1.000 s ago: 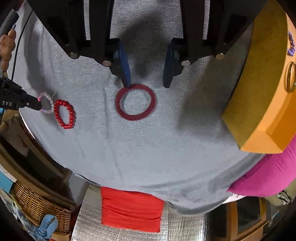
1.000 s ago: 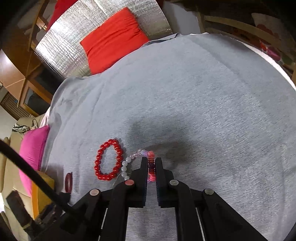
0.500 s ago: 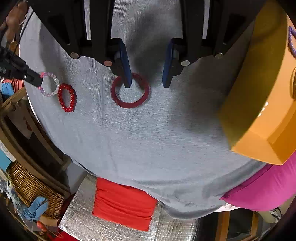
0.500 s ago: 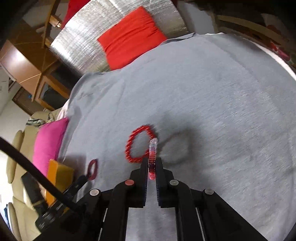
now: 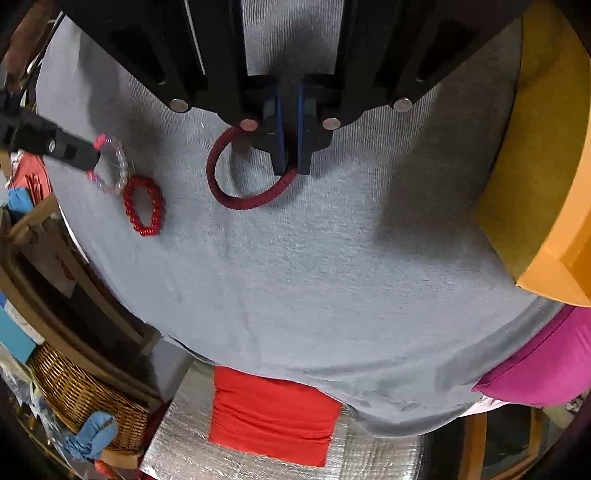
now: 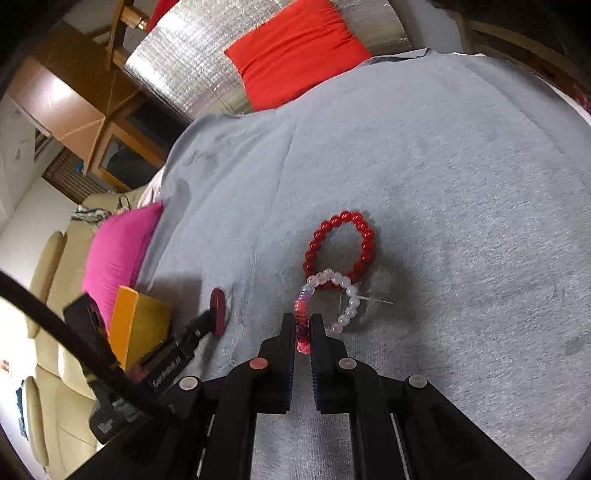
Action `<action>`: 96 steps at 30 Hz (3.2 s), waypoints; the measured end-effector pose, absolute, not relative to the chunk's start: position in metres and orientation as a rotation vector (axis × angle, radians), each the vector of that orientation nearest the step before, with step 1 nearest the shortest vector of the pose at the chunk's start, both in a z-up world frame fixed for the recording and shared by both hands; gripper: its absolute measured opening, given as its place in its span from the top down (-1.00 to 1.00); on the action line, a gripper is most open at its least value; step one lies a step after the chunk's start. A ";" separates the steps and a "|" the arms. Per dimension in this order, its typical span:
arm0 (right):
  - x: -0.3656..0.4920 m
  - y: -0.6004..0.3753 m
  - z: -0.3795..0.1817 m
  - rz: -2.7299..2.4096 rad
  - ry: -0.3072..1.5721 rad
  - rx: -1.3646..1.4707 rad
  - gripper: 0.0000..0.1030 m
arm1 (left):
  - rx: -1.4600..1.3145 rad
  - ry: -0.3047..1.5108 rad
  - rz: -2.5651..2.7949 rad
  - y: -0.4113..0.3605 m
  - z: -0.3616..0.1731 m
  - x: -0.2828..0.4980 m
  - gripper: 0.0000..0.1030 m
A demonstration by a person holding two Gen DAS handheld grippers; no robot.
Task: Organize jewelry
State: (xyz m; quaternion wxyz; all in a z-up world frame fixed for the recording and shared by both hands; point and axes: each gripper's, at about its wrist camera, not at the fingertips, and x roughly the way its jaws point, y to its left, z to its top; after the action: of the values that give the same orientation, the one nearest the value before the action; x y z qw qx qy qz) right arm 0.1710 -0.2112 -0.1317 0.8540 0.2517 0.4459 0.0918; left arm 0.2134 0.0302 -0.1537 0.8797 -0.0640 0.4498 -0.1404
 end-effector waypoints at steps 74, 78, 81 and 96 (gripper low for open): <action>0.165 -0.236 -0.159 0.007 1.025 0.356 0.79 | 0.138 1.070 -0.326 -0.026 -0.157 0.179 -0.91; 0.163 -0.232 -0.158 -0.011 1.020 0.351 0.79 | 0.131 1.078 -0.316 -0.029 -0.154 0.182 -0.91; 0.163 -0.228 -0.157 -0.027 1.018 0.332 0.79 | 0.141 1.069 -0.318 -0.029 -0.153 0.181 -0.90; 0.163 -0.194 -0.156 -0.078 0.931 0.126 0.82 | 0.023 1.019 -0.482 0.000 -0.145 0.169 0.73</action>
State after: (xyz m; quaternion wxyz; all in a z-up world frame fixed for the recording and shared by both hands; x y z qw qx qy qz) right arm 0.1625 -0.1943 -0.1559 0.8909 0.0608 0.4486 -0.0377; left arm 0.1692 0.0005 -0.1455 0.8452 0.0111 0.4829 -0.2285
